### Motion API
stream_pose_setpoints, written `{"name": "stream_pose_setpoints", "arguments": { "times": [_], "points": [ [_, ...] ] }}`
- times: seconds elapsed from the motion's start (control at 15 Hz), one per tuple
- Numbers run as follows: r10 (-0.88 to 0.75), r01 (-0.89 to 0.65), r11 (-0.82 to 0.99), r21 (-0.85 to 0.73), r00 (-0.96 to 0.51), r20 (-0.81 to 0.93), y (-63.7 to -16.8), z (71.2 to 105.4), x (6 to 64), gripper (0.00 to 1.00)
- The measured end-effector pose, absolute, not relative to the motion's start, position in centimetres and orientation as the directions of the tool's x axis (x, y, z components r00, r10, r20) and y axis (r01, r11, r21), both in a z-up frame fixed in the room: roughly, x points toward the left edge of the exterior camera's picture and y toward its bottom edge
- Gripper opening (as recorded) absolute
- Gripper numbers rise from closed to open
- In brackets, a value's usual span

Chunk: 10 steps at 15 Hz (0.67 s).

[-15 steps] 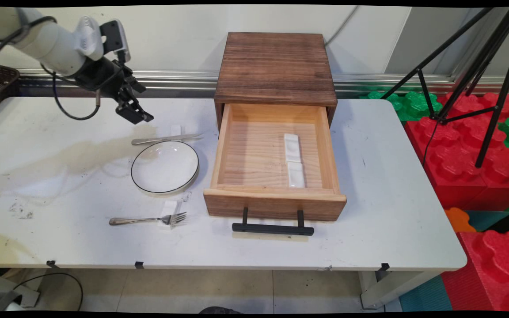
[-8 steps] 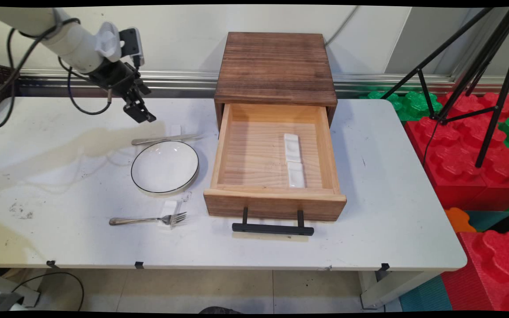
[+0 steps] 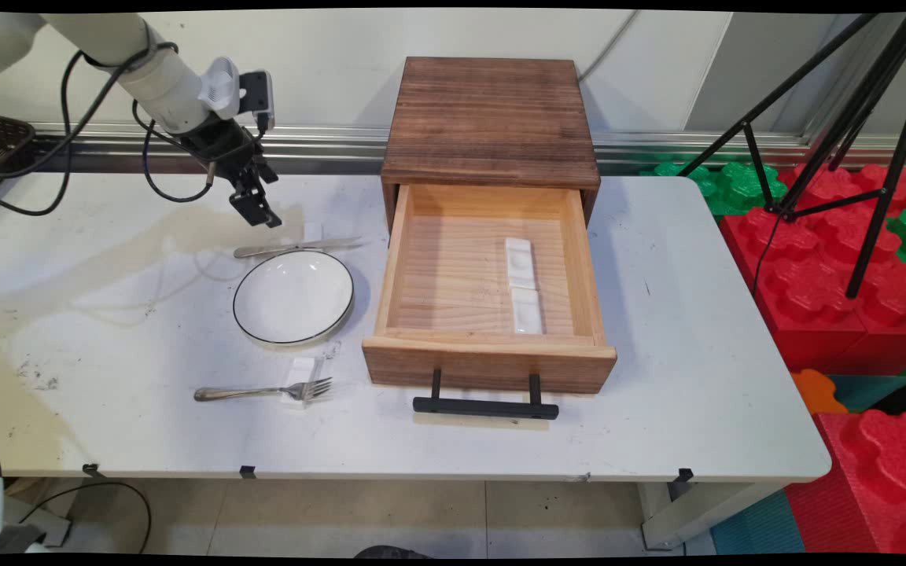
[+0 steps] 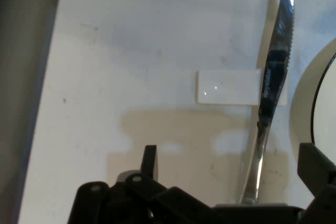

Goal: Pick up the knife from the left of the white plate

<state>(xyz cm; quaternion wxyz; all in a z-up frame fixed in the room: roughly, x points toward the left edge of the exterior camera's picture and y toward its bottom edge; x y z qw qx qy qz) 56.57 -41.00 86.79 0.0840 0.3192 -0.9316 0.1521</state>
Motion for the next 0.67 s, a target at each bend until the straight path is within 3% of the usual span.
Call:
{"name": "stream_pose_setpoints", "arguments": {
  "times": [0.67],
  "points": [
    [-0.556, -0.583, 0.802, -0.131, -0.809, 0.192, -44.0, 83.7, 58.3, 1.0]
  ]
}}
